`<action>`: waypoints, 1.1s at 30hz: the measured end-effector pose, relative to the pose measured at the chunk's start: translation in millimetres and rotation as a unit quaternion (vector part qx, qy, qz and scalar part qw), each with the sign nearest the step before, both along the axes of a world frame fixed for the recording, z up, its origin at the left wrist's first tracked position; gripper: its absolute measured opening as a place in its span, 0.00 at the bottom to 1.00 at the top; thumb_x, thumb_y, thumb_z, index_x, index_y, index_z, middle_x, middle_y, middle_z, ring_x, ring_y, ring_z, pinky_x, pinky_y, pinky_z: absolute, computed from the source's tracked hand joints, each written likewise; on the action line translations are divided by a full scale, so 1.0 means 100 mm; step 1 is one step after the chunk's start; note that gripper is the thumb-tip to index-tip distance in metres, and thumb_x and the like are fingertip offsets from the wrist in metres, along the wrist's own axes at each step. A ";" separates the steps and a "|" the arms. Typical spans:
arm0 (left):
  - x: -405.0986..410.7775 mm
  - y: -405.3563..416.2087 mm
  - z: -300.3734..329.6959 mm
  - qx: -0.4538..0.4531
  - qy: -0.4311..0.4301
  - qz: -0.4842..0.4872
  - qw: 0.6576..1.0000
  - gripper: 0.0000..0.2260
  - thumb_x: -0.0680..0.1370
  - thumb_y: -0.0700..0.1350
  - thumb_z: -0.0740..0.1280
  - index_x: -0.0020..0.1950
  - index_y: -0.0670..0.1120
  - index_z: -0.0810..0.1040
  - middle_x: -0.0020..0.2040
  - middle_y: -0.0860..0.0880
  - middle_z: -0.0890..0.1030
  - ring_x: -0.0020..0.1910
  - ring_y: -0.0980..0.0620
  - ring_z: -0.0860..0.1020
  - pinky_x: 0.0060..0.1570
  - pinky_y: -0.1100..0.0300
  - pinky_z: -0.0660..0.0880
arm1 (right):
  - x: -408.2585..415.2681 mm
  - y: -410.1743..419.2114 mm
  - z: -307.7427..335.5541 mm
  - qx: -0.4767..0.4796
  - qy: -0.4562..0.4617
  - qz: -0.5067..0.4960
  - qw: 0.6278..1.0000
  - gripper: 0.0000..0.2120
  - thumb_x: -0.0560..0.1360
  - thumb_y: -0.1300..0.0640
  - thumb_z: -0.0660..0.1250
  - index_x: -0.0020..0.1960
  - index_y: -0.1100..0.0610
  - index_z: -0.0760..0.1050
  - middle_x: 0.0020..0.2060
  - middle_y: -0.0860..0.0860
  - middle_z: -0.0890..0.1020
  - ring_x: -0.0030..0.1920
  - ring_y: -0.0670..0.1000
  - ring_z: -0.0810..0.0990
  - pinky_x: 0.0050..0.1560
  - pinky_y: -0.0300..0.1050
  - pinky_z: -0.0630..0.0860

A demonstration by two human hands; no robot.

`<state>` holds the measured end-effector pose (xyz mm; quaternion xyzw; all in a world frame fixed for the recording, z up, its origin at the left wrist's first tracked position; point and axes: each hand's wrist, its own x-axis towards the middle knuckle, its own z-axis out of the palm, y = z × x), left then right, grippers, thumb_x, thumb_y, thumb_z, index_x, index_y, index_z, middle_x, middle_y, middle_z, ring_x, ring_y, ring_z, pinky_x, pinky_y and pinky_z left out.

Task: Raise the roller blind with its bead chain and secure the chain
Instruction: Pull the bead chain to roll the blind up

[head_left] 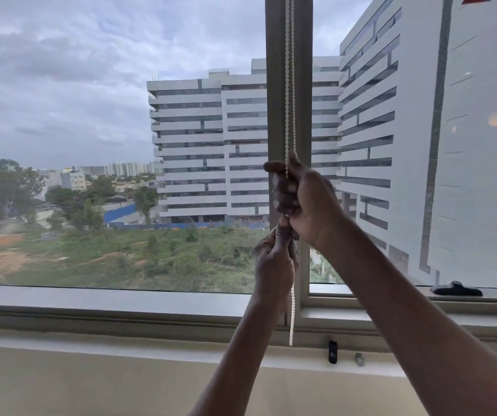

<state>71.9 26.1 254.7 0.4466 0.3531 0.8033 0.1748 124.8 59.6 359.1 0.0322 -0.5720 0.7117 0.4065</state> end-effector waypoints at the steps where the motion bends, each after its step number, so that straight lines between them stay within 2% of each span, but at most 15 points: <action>1: -0.01 0.00 0.00 -0.005 0.009 0.024 1.000 0.22 0.82 0.51 0.59 0.27 0.52 0.70 0.23 0.55 0.64 0.21 0.58 0.59 0.23 0.63 0.57 | -0.02 0.00 -0.05 -0.017 0.012 0.001 1.000 0.21 0.84 0.49 0.54 0.45 0.61 0.77 0.21 0.46 0.63 0.20 0.43 0.56 0.21 0.38 0.52; 5: -0.04 0.01 -0.01 -0.005 0.057 0.072 0.996 0.20 0.79 0.54 0.60 0.27 0.52 0.68 0.25 0.53 0.61 0.25 0.55 0.55 0.25 0.60 0.53 | -0.04 0.03 -0.11 -0.032 0.051 0.008 0.998 0.19 0.84 0.52 0.54 0.38 0.56 0.72 0.18 0.44 0.62 0.17 0.42 0.55 0.18 0.34 0.52; 9: -0.10 0.02 -0.02 -0.016 0.111 0.106 0.988 0.20 0.80 0.54 0.58 0.28 0.52 0.67 0.24 0.56 0.61 0.25 0.55 0.56 0.25 0.59 0.53 | -0.05 0.02 -0.14 0.014 0.061 -0.025 0.998 0.19 0.84 0.54 0.54 0.36 0.54 0.71 0.18 0.44 0.62 0.17 0.43 0.55 0.21 0.33 0.50; 13: -0.25 0.02 0.03 -0.042 0.159 0.018 0.986 0.22 0.83 0.47 0.56 0.29 0.54 0.73 0.24 0.57 0.69 0.24 0.61 0.63 0.26 0.69 0.61 | -0.06 -0.01 -0.17 0.064 0.080 -0.096 0.990 0.19 0.82 0.56 0.55 0.33 0.52 0.72 0.19 0.44 0.65 0.18 0.43 0.58 0.21 0.33 0.54; 14: -0.31 0.00 0.07 -0.069 0.187 -0.008 0.980 0.21 0.83 0.47 0.55 0.31 0.54 0.74 0.26 0.57 0.72 0.26 0.60 0.67 0.29 0.68 0.65 | -0.06 -0.01 -0.19 0.070 0.085 -0.111 0.988 0.19 0.81 0.56 0.56 0.32 0.52 0.72 0.19 0.44 0.66 0.18 0.43 0.58 0.21 0.33 0.54; 17: -0.50 -0.14 0.25 -0.158 0.261 -0.106 0.946 0.13 0.82 0.45 0.56 0.46 0.46 0.79 0.43 0.50 0.81 0.46 0.51 0.77 0.51 0.58 0.72 | -0.04 -0.03 -0.29 0.088 0.089 -0.152 0.980 0.19 0.81 0.55 0.58 0.32 0.52 0.72 0.19 0.45 0.66 0.19 0.43 0.59 0.20 0.34 0.55; 18: -0.56 -0.19 0.34 -0.163 0.255 -0.142 0.942 0.12 0.82 0.42 0.56 0.50 0.45 0.80 0.46 0.49 0.83 0.50 0.51 0.79 0.54 0.58 0.74 | -0.03 -0.03 -0.36 0.090 0.088 -0.161 0.979 0.20 0.81 0.55 0.57 0.31 0.51 0.72 0.19 0.45 0.65 0.19 0.43 0.59 0.20 0.34 0.56; 20: -0.60 -0.28 0.58 -0.134 0.170 -0.175 0.961 0.15 0.82 0.35 0.55 0.55 0.42 0.81 0.51 0.46 0.85 0.54 0.51 0.81 0.55 0.60 0.77 | -0.01 -0.06 -0.52 0.083 0.081 -0.162 0.980 0.22 0.83 0.55 0.57 0.31 0.51 0.73 0.19 0.45 0.65 0.18 0.43 0.59 0.20 0.34 0.55; 21: -0.59 -0.30 0.71 -0.114 0.116 -0.177 0.971 0.15 0.82 0.35 0.54 0.57 0.41 0.80 0.54 0.43 0.85 0.56 0.49 0.81 0.55 0.60 0.78 | -0.01 -0.08 -0.59 0.082 0.073 -0.160 0.981 0.22 0.83 0.54 0.57 0.31 0.51 0.72 0.19 0.46 0.65 0.18 0.44 0.59 0.21 0.34 0.55; 23: -0.49 -0.34 0.96 -0.080 0.039 -0.202 0.975 0.15 0.84 0.42 0.53 0.59 0.39 0.78 0.56 0.42 0.84 0.56 0.46 0.81 0.57 0.57 0.78 | -0.03 -0.14 -0.73 0.089 0.056 -0.169 0.980 0.21 0.83 0.54 0.56 0.32 0.52 0.71 0.20 0.47 0.66 0.19 0.44 0.60 0.21 0.36 0.55; 25: -0.33 -0.35 1.15 -0.059 0.007 -0.242 0.968 0.19 0.84 0.51 0.53 0.59 0.39 0.77 0.52 0.44 0.85 0.51 0.48 0.83 0.55 0.56 0.77 | -0.06 -0.21 -0.83 0.093 0.047 -0.172 0.980 0.21 0.84 0.57 0.55 0.32 0.54 0.70 0.20 0.48 0.66 0.19 0.45 0.60 0.21 0.37 0.55; 27: -0.17 -0.35 1.27 -0.048 0.013 -0.238 0.970 0.21 0.83 0.55 0.54 0.57 0.41 0.78 0.44 0.49 0.85 0.40 0.53 0.82 0.41 0.60 0.79 | -0.09 -0.26 -0.89 0.086 0.046 -0.167 0.981 0.20 0.83 0.59 0.55 0.33 0.55 0.69 0.21 0.50 0.64 0.20 0.45 0.58 0.21 0.36 0.55; 29: -0.04 -0.31 1.31 -0.036 0.033 -0.173 0.984 0.20 0.83 0.57 0.55 0.55 0.44 0.80 0.33 0.55 0.79 0.28 0.58 0.72 0.26 0.66 0.68 | -0.08 -0.28 -0.90 0.083 0.049 -0.169 0.981 0.20 0.83 0.61 0.54 0.32 0.55 0.69 0.21 0.51 0.63 0.20 0.46 0.57 0.21 0.37 0.54; 31: 0.03 -0.27 1.29 -0.014 0.017 -0.126 0.992 0.19 0.83 0.56 0.56 0.52 0.46 0.81 0.26 0.56 0.67 0.23 0.60 0.59 0.22 0.66 0.54 | -0.07 -0.27 -0.90 0.083 0.048 -0.176 0.980 0.20 0.83 0.62 0.54 0.32 0.56 0.68 0.21 0.51 0.62 0.21 0.47 0.57 0.22 0.39 0.53; 33: 0.07 -0.25 1.23 0.007 -0.030 -0.126 0.992 0.17 0.83 0.55 0.57 0.50 0.46 0.81 0.25 0.56 0.62 0.21 0.60 0.55 0.19 0.67 0.52 | -0.04 -0.24 -0.90 0.086 0.042 -0.185 0.978 0.21 0.83 0.63 0.53 0.32 0.54 0.68 0.20 0.49 0.63 0.21 0.47 0.57 0.22 0.39 0.53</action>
